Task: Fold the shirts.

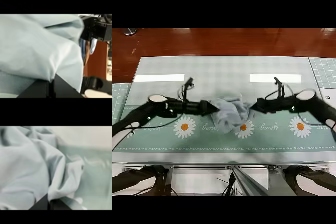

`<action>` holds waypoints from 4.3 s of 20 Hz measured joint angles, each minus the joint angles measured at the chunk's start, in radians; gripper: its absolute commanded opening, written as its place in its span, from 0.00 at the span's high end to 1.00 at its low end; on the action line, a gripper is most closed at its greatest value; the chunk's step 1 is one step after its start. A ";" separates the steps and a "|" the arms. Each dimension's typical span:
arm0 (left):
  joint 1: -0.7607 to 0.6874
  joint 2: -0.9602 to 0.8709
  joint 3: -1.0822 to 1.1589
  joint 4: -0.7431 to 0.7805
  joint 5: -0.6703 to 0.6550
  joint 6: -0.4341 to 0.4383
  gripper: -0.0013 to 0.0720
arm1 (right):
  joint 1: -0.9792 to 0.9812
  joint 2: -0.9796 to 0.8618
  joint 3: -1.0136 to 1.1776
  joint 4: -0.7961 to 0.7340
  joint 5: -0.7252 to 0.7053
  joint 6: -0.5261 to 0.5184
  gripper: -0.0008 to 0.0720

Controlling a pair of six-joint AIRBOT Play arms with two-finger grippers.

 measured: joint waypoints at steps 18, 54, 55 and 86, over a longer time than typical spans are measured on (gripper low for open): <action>0.200 0.467 1.147 0.961 -0.119 -0.617 0.95 | 0.000 0.393 1.221 -0.610 0.496 0.242 0.96; 0.455 0.248 0.183 0.899 -0.048 -0.703 0.02 | -0.302 -0.031 0.518 -0.570 0.307 0.295 0.12; 0.473 0.255 0.141 0.869 -0.086 -0.688 0.02 | -0.348 0.013 0.445 -0.568 0.295 0.300 0.13; -0.170 0.017 -0.144 -0.041 0.489 -0.264 0.95 | -0.336 0.302 -0.280 -0.299 0.112 0.122 0.13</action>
